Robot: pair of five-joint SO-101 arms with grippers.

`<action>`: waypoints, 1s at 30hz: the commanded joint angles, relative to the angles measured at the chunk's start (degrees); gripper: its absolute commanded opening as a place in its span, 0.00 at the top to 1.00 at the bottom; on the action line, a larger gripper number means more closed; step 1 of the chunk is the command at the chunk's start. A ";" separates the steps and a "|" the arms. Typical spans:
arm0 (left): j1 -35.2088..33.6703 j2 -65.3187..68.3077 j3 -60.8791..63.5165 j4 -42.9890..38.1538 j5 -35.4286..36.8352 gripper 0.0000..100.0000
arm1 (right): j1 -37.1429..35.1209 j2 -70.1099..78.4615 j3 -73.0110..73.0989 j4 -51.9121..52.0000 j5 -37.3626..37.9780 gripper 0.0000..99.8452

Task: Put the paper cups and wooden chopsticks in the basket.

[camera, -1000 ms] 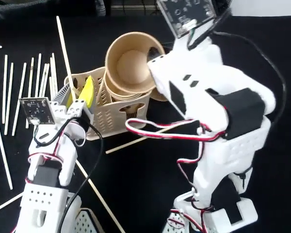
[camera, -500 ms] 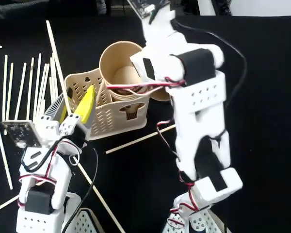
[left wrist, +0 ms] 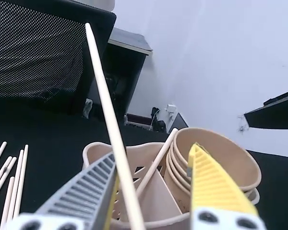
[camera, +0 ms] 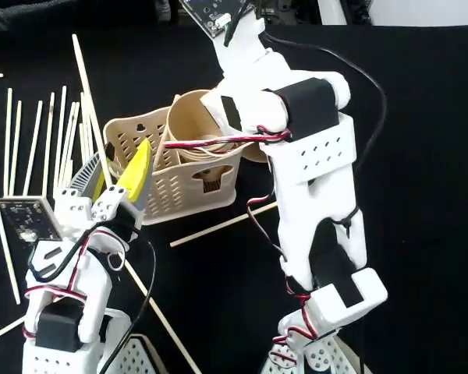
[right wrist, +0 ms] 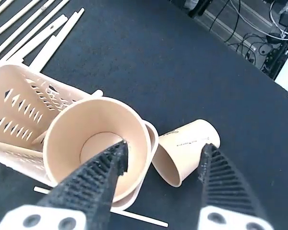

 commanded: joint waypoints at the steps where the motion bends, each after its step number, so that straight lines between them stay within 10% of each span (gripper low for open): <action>1: 0.31 -0.09 -3.74 0.44 0.35 0.78 | 0.09 -4.53 -1.89 1.76 0.44 0.74; 12: -11.38 2.64 -22.81 23.03 -1.85 0.76 | 6.42 -8.84 7.16 1.76 5.01 0.74; 30: -34.77 62.15 -31.78 11.78 -19.43 0.74 | 12.48 -14.29 15.78 1.76 8.53 0.74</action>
